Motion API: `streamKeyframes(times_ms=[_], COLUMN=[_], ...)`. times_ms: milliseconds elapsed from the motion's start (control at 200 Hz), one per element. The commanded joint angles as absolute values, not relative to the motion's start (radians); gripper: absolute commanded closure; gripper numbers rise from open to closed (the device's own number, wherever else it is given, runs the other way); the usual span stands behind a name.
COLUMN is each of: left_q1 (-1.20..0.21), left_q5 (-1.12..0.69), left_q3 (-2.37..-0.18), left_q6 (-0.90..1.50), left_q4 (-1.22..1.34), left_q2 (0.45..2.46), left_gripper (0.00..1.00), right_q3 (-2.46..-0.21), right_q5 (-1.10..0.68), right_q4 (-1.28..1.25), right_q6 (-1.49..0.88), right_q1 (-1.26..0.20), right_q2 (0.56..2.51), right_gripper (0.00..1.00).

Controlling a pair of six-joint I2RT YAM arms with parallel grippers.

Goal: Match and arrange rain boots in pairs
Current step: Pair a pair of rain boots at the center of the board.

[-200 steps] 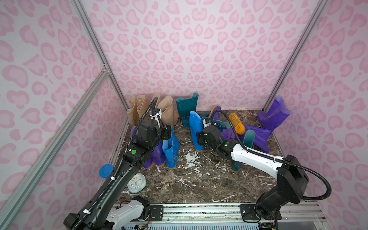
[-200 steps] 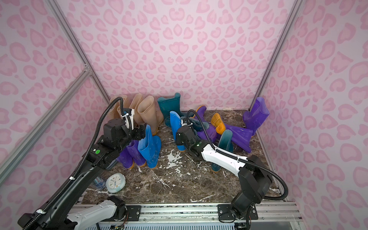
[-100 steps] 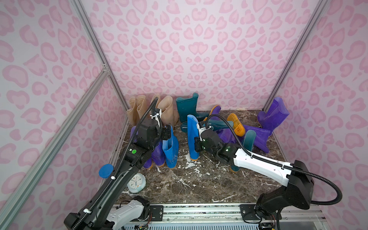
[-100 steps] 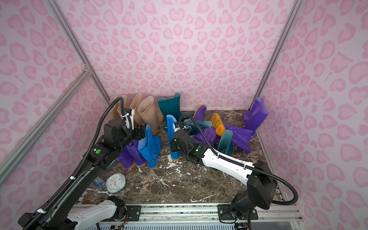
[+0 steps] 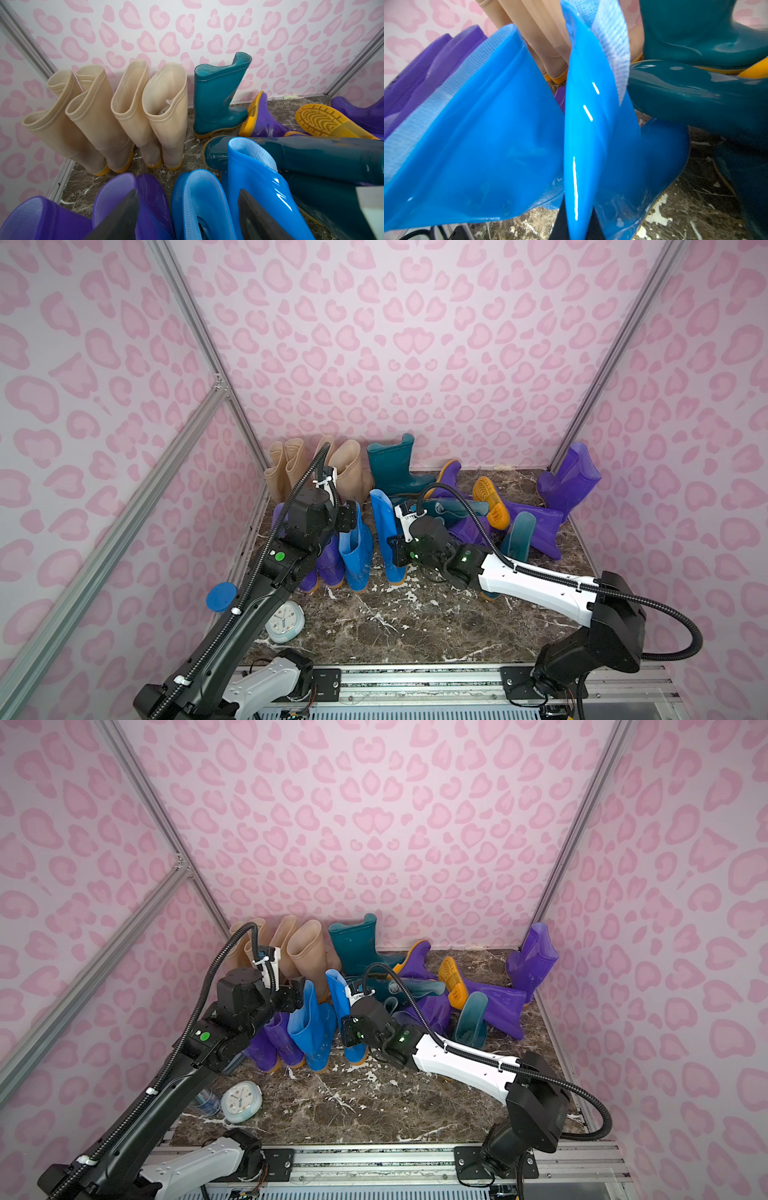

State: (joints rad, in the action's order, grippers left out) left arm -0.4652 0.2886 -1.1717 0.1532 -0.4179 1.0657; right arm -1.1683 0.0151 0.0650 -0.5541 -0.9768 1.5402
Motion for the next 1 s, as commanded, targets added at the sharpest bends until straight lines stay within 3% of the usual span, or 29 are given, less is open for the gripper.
streamKeyframes(times_ms=[0,565,665,795,995], left_q1=[-0.465,-0.468,-0.468,-0.471,-0.473], left_q5=[0.296,0.299,0.294,0.284,0.264], left_q3=[-1.171,-1.17,-1.169,-1.17,-1.177], left_q6=[0.145,0.144,0.144,0.145,0.147], left_q4=[-0.388,-0.388,-0.388,-0.387,-0.394], left_q2=[1.063,1.068,1.068,1.069,1.079], left_gripper=[0.24,0.24,0.23,0.24,0.23], right_q3=[-1.152,-1.003,-0.979,-0.997,-1.082], right_q5=[-0.068,-0.122,-0.113,-0.102,-0.015], right_q4=[-0.091,-0.15,-0.133,-0.072,0.05], right_q6=[-0.578,-0.61,-0.606,-0.578,-0.499], right_q1=[-0.985,-0.973,-0.988,-1.002,-1.004], right_q2=[1.493,1.512,1.474,1.421,1.343], right_gripper=[1.0,1.0,0.87,0.58,0.46])
